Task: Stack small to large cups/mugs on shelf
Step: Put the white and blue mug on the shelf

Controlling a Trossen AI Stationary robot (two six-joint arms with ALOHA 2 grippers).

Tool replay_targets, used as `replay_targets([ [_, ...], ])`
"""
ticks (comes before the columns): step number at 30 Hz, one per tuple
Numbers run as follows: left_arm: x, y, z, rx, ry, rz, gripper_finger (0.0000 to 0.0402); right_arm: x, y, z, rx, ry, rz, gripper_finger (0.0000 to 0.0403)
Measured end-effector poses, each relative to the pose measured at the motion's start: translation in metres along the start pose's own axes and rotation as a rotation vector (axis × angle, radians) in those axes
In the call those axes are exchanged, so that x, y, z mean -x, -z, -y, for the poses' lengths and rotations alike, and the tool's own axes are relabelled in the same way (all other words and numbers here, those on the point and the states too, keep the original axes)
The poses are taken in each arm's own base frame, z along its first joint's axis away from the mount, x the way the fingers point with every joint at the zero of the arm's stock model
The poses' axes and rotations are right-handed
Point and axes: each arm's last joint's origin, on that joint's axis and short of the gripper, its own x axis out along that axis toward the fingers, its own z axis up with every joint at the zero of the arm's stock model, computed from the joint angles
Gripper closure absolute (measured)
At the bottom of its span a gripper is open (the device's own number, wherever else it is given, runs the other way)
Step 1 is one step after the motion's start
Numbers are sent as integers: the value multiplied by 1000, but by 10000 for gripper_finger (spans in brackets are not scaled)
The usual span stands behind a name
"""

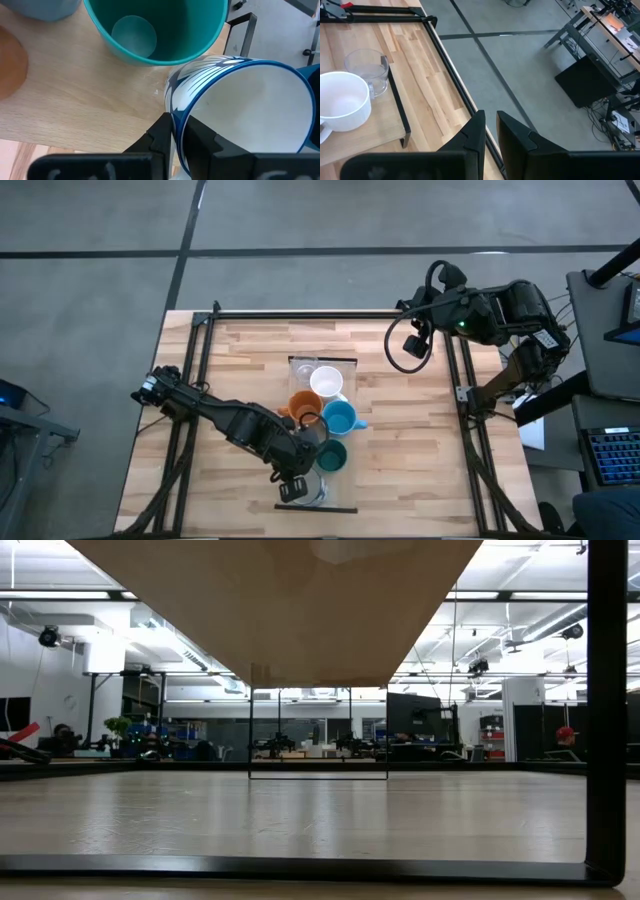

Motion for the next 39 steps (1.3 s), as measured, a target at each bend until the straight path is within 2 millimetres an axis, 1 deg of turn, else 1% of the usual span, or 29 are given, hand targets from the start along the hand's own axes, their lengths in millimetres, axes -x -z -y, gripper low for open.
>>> replay_targets([
  [12, -1, -1, -2, 6, 5, -9, 374, 0, 0, 0, 1, 0, 0, 362],
  [22, -1, -1, -2, 13, 15, -20, 328, 0, 0, 0, 3, 0, 0, 362],
  [29, -1, -4, -5, 26, 6, -10, 324, 0, 0, 0, 3, 0, 0, 362],
  [39, 13, -2, -6, 24, 33, 8, 324, 0, 0, 0, 0, -4, 0, 362],
])
